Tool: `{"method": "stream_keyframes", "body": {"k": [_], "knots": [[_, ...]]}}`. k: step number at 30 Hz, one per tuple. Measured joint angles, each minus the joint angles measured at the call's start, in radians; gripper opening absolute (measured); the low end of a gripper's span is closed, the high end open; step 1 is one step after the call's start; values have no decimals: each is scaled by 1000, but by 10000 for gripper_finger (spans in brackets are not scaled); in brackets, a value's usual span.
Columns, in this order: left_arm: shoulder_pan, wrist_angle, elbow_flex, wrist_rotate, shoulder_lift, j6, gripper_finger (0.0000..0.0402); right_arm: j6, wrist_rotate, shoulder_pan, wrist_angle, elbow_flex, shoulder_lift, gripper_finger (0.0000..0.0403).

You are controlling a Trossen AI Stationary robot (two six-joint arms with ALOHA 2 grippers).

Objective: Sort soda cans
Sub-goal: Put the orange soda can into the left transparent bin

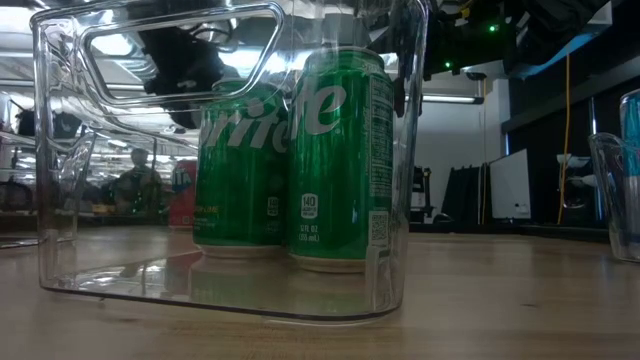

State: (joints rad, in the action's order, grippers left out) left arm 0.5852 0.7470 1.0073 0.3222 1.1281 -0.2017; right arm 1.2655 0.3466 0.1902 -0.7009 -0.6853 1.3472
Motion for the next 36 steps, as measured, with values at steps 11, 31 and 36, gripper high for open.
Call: {"method": "stream_keyframes", "body": {"k": [11,31,36], "knots": [[29,3,-37,1,32,-55,391,20,0,0,0,0,0,399],[119,-20,-52,3,208,-75,390,20,0,0,0,0,0,399],[131,-37,-52,-5,242,-68,390,21,0,0,0,0,0,399]]}}
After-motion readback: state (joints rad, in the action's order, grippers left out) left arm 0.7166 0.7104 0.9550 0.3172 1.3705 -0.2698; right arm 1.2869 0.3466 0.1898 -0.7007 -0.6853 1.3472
